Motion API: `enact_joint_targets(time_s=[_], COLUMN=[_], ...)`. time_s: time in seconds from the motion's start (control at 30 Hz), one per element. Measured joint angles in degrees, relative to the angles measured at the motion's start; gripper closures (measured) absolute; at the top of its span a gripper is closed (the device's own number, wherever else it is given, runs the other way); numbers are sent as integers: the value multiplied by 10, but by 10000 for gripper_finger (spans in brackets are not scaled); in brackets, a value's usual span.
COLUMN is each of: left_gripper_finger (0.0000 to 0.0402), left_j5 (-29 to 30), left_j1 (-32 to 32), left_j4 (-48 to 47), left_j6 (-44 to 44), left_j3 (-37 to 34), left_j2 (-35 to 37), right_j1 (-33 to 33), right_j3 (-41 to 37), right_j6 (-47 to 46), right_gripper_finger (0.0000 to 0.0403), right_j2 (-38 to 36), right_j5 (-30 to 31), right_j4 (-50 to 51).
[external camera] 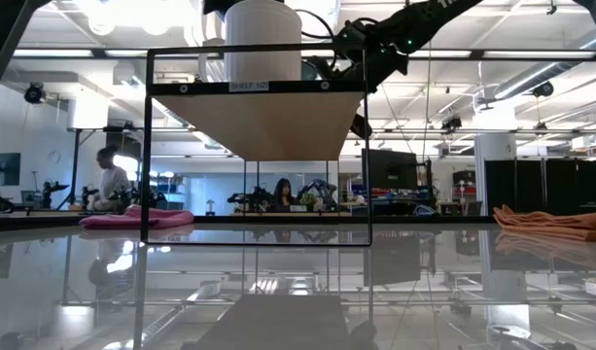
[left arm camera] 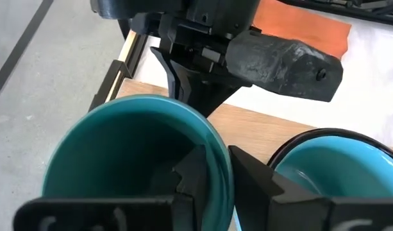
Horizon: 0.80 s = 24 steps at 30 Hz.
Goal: Stack small to large cups/mugs on shelf
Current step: Put the green cup on the shelf, then return to Home Position
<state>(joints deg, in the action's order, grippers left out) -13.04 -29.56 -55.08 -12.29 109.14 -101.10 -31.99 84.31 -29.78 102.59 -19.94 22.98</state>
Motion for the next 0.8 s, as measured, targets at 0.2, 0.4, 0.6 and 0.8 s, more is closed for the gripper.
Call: enact_joint_targets(time_s=[0.2,0.4,0.6,0.8], left_gripper_finger=[351,351,351,351], left_j5=[36,49,49,50], left_j1=[0,0,0,1], left_j4=[-24,-29,-29,-29], left_j6=[0,-1,0,0], left_j3=[0,0,1,1], left_j2=[10,35,39,42], right_j1=[0,0,-1,-1], right_j3=[1,1,1,1], right_j6=[0,1,0,2], right_gripper_finger=[394,394,394,394], right_j2=[0,0,-1,-10], right_j5=[0,1,5,5], right_j4=[2,2,2,12])
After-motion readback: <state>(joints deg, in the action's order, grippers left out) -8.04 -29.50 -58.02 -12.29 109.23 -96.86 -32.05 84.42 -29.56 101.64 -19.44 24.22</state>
